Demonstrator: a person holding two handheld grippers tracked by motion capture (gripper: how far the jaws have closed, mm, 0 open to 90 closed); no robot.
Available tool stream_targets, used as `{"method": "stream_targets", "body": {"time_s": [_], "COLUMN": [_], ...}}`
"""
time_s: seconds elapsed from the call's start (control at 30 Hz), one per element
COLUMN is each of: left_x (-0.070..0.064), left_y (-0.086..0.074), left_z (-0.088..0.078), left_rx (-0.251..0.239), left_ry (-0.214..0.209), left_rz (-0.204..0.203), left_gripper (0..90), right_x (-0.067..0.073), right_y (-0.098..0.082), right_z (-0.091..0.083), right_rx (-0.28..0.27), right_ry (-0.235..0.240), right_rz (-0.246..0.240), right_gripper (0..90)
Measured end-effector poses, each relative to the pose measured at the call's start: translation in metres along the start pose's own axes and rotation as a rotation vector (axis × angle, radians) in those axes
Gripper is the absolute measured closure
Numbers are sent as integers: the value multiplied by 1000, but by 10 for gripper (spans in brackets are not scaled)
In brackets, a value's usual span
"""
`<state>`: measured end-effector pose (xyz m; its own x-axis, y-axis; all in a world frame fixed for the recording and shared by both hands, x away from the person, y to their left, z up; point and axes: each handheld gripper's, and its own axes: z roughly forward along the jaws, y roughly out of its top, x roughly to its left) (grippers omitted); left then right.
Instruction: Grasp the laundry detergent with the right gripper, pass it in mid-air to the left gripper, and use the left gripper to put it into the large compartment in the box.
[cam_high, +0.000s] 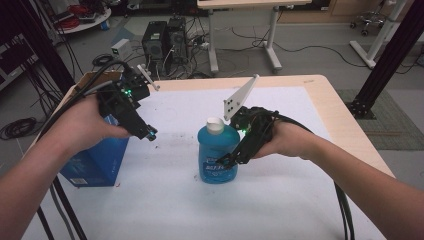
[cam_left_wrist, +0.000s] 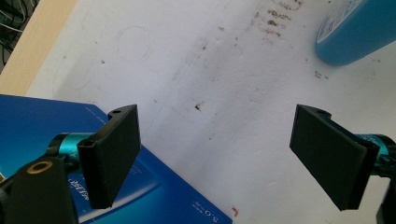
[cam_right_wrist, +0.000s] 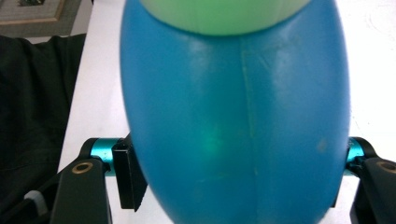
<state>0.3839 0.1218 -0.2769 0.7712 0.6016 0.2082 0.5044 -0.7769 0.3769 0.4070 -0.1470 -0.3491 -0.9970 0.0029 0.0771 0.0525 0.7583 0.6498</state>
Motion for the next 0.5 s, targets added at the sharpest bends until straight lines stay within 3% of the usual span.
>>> {"method": "stream_targets", "body": {"time_s": [0.5], "left_x": [-1], "left_y": [0], "left_z": [-1], "left_rx": [-2], "left_ry": [-3], "left_rz": [6], "left_gripper": [165], "right_x": [0], "right_y": [-2], "right_z": [3], "right_rx": [16], "right_ry": [-13], "right_rz": [-17], "right_gripper": [415]}}
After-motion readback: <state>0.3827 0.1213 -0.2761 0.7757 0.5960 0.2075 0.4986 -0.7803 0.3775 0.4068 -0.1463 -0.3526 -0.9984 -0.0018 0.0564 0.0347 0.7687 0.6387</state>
